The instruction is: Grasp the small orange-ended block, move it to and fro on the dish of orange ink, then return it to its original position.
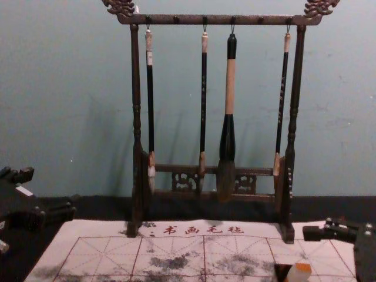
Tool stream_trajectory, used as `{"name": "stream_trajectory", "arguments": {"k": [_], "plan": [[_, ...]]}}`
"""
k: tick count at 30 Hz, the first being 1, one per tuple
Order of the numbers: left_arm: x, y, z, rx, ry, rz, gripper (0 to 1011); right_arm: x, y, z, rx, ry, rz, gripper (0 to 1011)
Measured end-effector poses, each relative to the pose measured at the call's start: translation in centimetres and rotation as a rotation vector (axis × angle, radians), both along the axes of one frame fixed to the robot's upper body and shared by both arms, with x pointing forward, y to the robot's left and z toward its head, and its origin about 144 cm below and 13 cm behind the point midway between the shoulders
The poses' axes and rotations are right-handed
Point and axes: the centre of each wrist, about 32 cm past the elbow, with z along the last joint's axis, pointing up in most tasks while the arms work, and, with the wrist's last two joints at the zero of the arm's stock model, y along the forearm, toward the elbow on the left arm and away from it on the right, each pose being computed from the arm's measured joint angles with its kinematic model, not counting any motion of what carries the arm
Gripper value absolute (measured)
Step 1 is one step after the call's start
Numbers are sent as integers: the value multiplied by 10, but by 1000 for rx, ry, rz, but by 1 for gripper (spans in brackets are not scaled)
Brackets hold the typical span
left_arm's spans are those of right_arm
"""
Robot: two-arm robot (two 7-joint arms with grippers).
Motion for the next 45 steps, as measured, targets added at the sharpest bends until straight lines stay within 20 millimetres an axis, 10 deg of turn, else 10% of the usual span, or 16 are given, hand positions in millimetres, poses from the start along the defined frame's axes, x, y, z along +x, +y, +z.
{"name": "stream_trajectory", "arguments": {"k": [36,45], "plan": [[0,0,0,0,0,0,1001,17,8,-2,-23,65,13,1002],[0,0,0,0,0,0,1001,17,8,-2,-22,64,12,796]]}}
